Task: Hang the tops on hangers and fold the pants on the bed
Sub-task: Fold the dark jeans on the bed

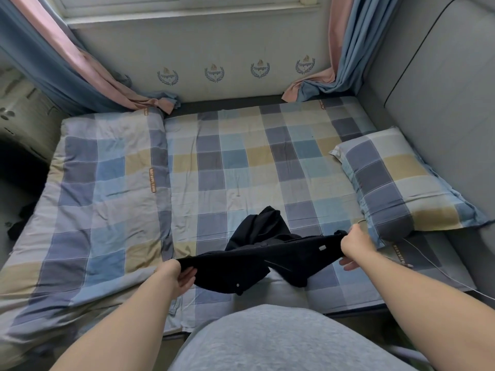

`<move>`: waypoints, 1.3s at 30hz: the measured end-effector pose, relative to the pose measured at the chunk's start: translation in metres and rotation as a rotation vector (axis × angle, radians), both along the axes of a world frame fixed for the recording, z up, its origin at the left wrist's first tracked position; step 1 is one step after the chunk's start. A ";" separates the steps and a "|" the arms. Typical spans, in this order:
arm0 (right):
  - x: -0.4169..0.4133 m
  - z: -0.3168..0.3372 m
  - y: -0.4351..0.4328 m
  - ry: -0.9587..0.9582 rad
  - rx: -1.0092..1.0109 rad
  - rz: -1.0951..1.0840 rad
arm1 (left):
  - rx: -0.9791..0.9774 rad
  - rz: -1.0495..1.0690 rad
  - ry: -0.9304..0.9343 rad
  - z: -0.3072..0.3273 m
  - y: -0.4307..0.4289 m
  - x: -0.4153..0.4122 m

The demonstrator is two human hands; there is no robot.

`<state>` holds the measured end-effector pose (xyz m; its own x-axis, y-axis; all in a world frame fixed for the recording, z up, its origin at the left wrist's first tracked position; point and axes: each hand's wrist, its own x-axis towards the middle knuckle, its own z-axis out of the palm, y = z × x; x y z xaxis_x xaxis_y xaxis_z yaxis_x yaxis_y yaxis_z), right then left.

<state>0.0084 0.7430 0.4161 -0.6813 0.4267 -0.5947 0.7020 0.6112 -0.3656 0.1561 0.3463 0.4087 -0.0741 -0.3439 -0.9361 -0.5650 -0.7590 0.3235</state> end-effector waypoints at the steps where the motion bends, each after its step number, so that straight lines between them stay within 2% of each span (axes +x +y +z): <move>1: 0.000 -0.002 -0.002 -0.013 -0.151 -0.190 | 0.061 0.054 0.019 0.000 0.001 0.001; 3: -0.002 -0.003 -0.006 -0.025 -0.414 -0.438 | 0.179 0.187 0.056 0.001 0.003 0.004; 7: -0.003 -0.005 -0.018 -0.100 -0.847 -0.781 | 0.335 0.596 0.115 -0.003 0.011 0.007; 9: 0.000 -0.007 -0.025 -0.058 -1.012 -0.925 | 0.365 0.765 0.138 -0.001 0.015 0.004; 11: 0.003 -0.008 -0.030 -0.023 -1.084 -0.972 | 0.348 0.855 0.125 0.003 0.014 -0.002; 14: 0.007 -0.006 -0.030 0.038 -1.112 -0.993 | 0.332 0.841 0.124 0.008 0.011 -0.009; 18: 0.005 -0.002 -0.024 0.088 -1.179 -0.993 | 0.387 0.781 0.213 0.013 0.010 -0.010; 23: -0.004 0.001 -0.019 0.119 -1.235 -0.808 | 0.386 0.645 0.347 0.016 0.005 -0.017; 26: -0.007 -0.001 -0.021 0.136 -1.171 -0.644 | 0.372 0.550 0.431 0.022 0.002 -0.023; 31: -0.010 0.001 -0.020 0.280 -0.701 -0.265 | 0.258 0.473 0.538 0.024 -0.007 -0.030; 33: -0.011 0.003 -0.017 0.351 -0.503 -0.102 | 0.104 0.347 0.508 0.023 -0.003 -0.033; 36: -0.014 0.003 -0.008 0.425 -0.146 0.147 | -0.230 0.110 0.413 0.018 0.001 -0.033; 39: -0.018 0.009 -0.006 0.501 -0.022 0.243 | -0.637 -0.184 0.279 0.021 -0.003 -0.031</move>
